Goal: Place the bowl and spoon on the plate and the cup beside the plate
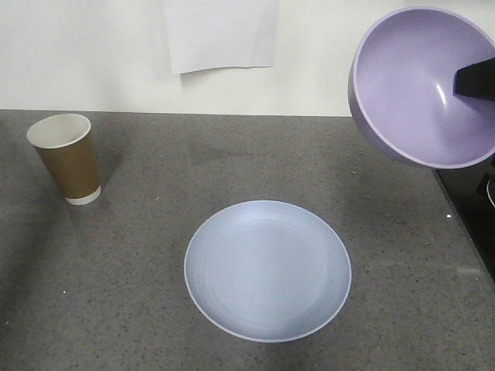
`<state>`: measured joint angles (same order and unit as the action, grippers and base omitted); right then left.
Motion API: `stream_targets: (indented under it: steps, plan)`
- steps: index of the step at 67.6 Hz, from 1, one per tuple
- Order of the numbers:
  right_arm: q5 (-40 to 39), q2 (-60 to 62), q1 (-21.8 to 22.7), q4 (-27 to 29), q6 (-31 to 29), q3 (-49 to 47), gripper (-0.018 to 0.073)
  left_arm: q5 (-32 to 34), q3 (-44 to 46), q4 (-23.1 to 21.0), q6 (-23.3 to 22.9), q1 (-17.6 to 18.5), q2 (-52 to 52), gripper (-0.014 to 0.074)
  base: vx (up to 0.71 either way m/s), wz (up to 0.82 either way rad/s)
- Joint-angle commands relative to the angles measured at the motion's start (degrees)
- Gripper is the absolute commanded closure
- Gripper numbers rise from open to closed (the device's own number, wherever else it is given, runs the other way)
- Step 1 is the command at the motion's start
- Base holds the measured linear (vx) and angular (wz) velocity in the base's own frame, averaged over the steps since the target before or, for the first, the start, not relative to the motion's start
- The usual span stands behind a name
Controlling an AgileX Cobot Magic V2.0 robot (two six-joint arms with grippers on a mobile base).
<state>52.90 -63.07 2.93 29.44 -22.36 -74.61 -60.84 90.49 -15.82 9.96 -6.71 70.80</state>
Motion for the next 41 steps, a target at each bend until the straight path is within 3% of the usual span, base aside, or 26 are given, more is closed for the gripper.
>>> stream_targets:
  steps: [1,41]
  plan:
    - [-3.28,1.03,0.29,1.77,-0.39,-1.67,0.0565,3.25,1.51,-1.32,-0.17,0.15,-1.01,0.0604,0.00,0.00]
    - [-3.28,1.03,0.29,1.77,-0.39,-1.67,0.0565,3.25,1.51,-1.32,-0.17,0.15,-1.01,0.0604,0.00,0.00]
